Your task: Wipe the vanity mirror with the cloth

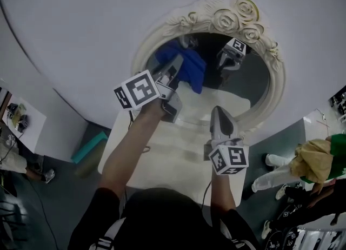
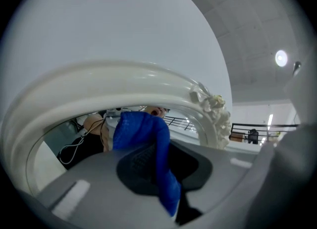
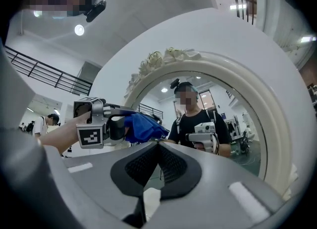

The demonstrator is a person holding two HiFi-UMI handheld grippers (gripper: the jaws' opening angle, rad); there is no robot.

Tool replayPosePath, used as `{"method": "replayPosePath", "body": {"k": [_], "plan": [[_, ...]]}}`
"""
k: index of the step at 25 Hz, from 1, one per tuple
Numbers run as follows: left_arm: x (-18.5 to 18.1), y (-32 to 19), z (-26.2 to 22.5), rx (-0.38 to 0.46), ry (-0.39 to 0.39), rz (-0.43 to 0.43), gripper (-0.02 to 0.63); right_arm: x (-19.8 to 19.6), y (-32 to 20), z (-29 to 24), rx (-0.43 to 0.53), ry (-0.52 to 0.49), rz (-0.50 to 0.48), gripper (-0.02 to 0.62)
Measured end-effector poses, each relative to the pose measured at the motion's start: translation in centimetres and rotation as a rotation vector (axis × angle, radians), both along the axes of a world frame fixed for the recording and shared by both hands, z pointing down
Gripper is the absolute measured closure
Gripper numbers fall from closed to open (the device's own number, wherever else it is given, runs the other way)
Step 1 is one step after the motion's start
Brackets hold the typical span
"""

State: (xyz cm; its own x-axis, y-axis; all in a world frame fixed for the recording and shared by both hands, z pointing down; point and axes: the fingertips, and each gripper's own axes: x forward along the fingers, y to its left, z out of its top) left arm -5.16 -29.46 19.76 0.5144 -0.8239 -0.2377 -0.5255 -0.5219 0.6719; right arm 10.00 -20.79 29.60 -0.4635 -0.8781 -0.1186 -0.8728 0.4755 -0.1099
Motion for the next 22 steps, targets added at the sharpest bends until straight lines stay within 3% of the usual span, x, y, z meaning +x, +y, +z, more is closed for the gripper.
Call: {"method": "replayPosePath", "body": {"k": [10, 22], "plan": [[1.9, 0.3, -4.6, 0.067, 0.016, 0.033, 0.566, 0.1, 1.5, -0.3, 0.006, 0.015, -0.003, 0.595], [3.6, 0.7, -7.2, 0.109, 0.131, 0.064, 0.566, 0.9, 2.4, 1.3, -0.028, 0.049, 0.008, 0.595]]}}
